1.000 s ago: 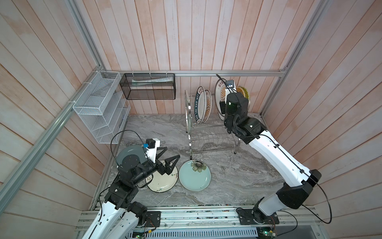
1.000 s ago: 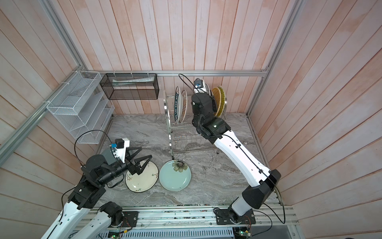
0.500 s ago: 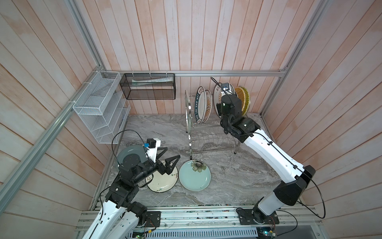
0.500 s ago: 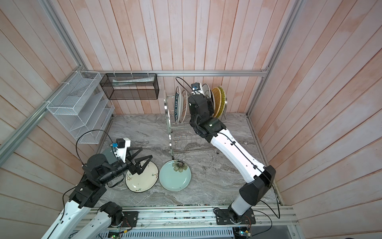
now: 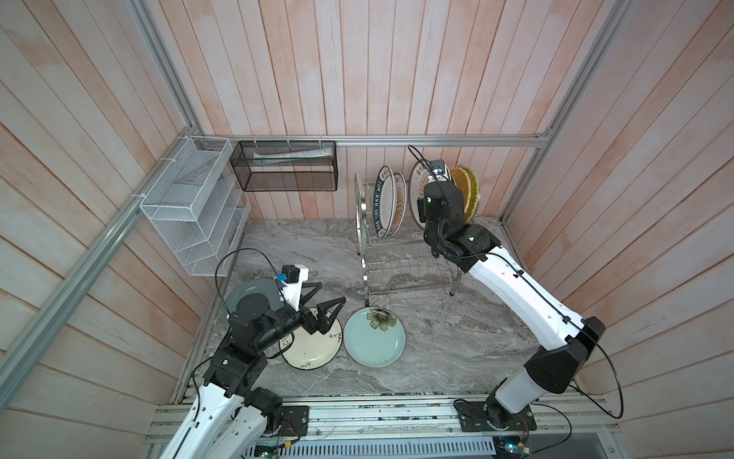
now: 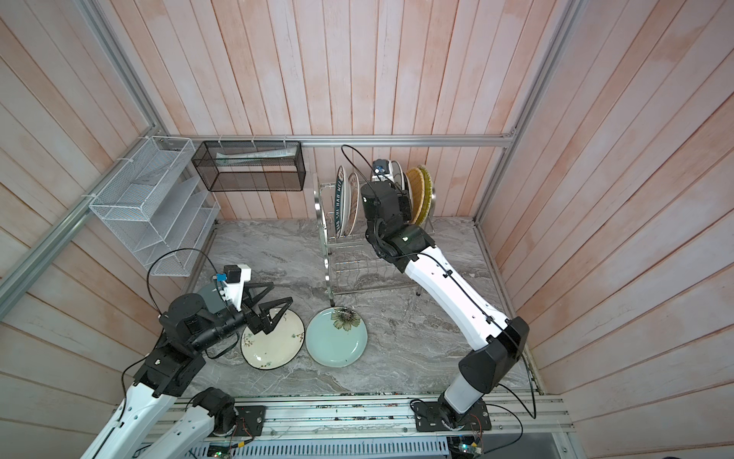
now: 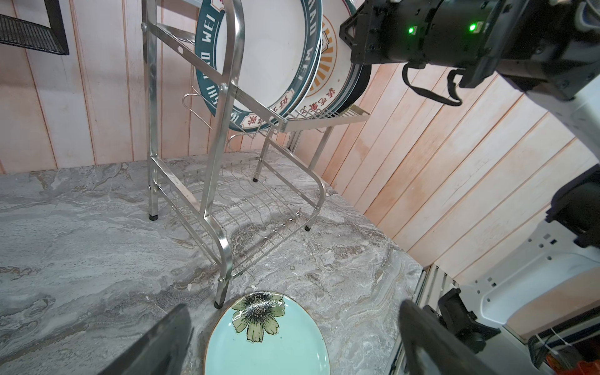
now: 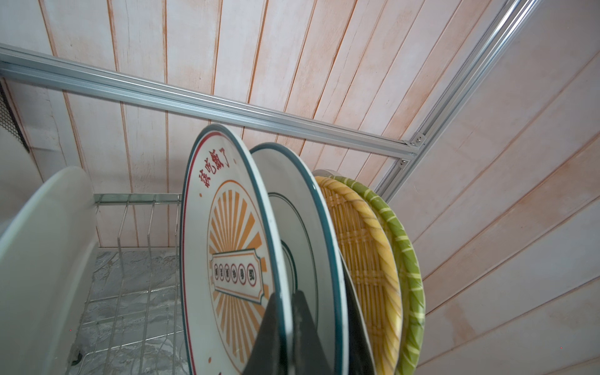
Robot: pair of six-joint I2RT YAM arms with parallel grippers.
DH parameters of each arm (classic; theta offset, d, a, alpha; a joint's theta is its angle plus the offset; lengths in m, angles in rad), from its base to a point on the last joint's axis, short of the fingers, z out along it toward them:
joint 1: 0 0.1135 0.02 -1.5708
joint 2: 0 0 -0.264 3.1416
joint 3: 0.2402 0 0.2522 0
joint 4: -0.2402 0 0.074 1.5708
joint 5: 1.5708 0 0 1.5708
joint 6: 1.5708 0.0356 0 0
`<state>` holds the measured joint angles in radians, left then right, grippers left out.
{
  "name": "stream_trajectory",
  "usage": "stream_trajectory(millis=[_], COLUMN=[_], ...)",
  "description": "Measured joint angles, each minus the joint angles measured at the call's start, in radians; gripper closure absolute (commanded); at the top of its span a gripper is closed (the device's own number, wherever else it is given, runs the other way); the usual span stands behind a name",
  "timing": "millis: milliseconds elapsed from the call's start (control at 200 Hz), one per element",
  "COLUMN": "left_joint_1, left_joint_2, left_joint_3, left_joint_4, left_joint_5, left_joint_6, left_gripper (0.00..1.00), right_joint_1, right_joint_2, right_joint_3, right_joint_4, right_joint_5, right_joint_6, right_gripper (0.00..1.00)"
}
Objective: Load plates into a dish rack
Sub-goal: Place the plate on the dish rack.
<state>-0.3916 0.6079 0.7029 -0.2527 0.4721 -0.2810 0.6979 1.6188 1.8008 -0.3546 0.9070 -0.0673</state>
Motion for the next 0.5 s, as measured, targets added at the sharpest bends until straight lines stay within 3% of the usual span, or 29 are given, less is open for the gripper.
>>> stream_trajectory(millis=[500], left_joint_1=[0.023], left_joint_2=[0.009], left_joint_3=[0.0], left_joint_4=[0.014], left_joint_5=[0.031], left_joint_6=[-0.009], left_gripper=[0.0], right_joint_1=[0.005], right_joint_2=[0.002], right_joint_3=[0.05], right_joint_4=[-0.091], right_joint_5=[-0.006], right_joint_6=[0.034], right_gripper=[1.0])
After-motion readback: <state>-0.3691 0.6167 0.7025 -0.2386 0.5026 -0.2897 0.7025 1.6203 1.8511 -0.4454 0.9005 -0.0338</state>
